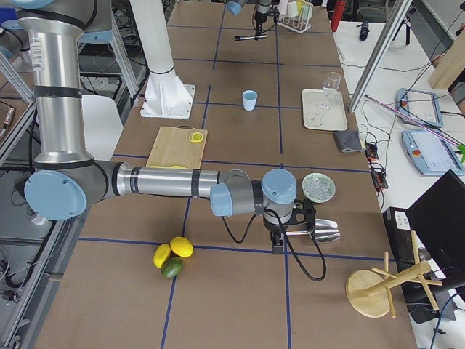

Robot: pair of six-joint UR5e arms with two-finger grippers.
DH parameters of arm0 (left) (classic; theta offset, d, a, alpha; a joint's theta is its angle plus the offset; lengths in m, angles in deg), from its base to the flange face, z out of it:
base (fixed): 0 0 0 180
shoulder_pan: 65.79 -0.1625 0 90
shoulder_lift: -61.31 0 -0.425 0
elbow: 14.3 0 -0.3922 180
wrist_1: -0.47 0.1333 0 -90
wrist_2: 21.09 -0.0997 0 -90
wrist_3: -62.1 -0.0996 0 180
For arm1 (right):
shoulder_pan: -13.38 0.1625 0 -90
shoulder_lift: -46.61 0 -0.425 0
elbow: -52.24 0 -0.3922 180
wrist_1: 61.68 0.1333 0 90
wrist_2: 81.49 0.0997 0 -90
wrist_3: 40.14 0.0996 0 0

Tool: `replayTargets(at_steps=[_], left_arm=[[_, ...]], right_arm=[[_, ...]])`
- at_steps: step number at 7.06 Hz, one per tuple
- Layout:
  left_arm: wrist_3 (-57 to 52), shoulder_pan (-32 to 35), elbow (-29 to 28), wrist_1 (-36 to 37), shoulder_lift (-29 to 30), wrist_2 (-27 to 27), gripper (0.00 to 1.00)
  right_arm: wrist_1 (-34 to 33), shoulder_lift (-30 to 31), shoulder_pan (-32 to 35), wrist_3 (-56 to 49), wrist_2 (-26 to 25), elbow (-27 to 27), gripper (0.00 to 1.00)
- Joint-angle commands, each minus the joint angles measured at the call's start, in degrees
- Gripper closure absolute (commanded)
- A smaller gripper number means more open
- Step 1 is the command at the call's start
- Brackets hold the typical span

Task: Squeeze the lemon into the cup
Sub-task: 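Lower the muddler with the left gripper toward the table near its start spot, then lay the muddler on the table and open the left gripper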

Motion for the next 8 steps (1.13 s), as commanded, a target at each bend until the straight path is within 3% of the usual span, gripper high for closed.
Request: replayTargets(at_steps=[1, 8], left_arm=[[2.4, -4.1, -2.6, -1.3, -0.2, -2.4, 1.00], [3.0, -6.1, -10.7, -3.6, 5.1, -3.3, 1.00]], right_arm=[[0.0, 0.3, 0.0, 0.1, 0.0, -1.5, 0.00], [0.0, 0.2, 0.0, 0.0, 0.0, -1.6, 0.00]])
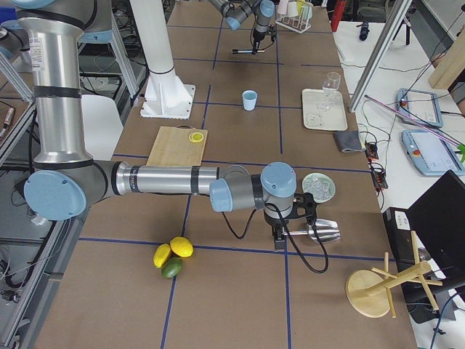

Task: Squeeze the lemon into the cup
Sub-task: 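Lay the muddler on the table and open the left gripper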

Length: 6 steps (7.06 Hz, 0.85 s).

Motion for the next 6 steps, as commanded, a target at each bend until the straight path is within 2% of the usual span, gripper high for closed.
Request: replayTargets(at_steps=[1, 2, 3, 6], left_arm=[[-0.2, -0.1, -2.3, -1.3, 0.7, 0.0, 1.00], [-0.3, -0.1, -2.5, -1.6, 0.6, -0.1, 0.48], [-0.3, -0.1, -2.5, -1.7, 0.3, -0.3, 0.00], [-0.4, 0.0, -1.7, -1.7, 0.0, -0.4, 0.00]], right_arm=[[0.0, 0.0, 0.0, 0.0, 0.0, 0.0, 0.00], [0.0, 0.0, 0.0, 0.1, 0.0, -0.1, 0.00], [0.0, 0.0, 0.0, 0.1, 0.0, -0.3, 0.00], [0.0, 0.1, 0.0, 0.1, 0.0, -0.3, 0.00]])
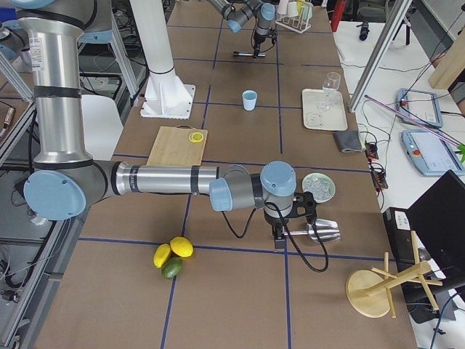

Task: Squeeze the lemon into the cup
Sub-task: 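Lay the muddler on the table and open the left gripper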

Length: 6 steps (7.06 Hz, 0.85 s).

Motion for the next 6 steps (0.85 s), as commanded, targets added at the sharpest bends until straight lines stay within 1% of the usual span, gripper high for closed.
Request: replayTargets(at_steps=[1, 2, 3, 4, 5, 6], left_arm=[[-0.5, 0.9, 2.6, 0.0, 0.0, -0.1, 0.00], [-0.9, 3.9, 4.1, 0.2, 0.5, -0.2, 0.00], [-5.9, 6.3, 5.8, 0.4, 0.4, 0.1, 0.00], [-10.0, 11.0, 7.3, 0.9, 0.6, 0.5, 0.00], [-13.3, 13.9, 7.7, 0.9, 0.4, 0.5, 0.00], [-20.9, 18.3, 7.5, 1.0, -0.3, 0.8, 0.00]], right_arm=[[0.0, 0.0, 0.0, 0.0, 0.0, 0.0, 0.00], [0.0, 0.0, 0.0, 0.0, 0.0, 0.0, 0.00], [0.0, 0.0, 0.0, 0.0, 0.0, 0.0, 0.00], [0.0, 0.0, 0.0, 0.0, 0.0, 0.0, 0.00], [-0.1, 0.0, 0.0, 0.1, 0.1, 0.0, 0.00], [-0.1, 0.0, 0.0, 0.1, 0.2, 0.0, 0.00]])
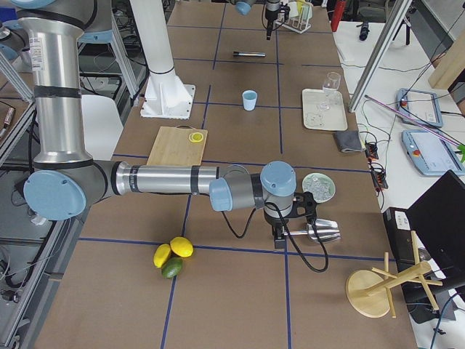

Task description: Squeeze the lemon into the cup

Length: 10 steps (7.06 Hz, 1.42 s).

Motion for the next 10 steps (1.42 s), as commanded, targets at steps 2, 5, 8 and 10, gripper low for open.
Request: replayTargets(at_steps=[2, 5, 8, 10], left_arm=[[-18.2, 11.1, -0.2, -0.6, -6.0, 0.3, 0.00], [-37.0, 22.2, -4.6, -0.4, -10.6, 8.9, 0.00], [-37.3, 24.7, -6.1, -0.8, -12.2, 12.2, 0.00], [-37.9, 24.8, -7.7, -6.1, -13.0, 12.3, 0.00]], right_arm=[[-0.1, 0.1, 0.1, 0.0, 0.1, 0.1, 0.00], [-1.8, 0.5, 0.1, 0.2, 0.4, 0.2, 0.00], [-5.7, 2.1, 0.1, 0.1, 1.4, -1.8, 0.00], [-5.2, 3.2, 0.1, 0.0, 2.8, -2.3, 0.00]])
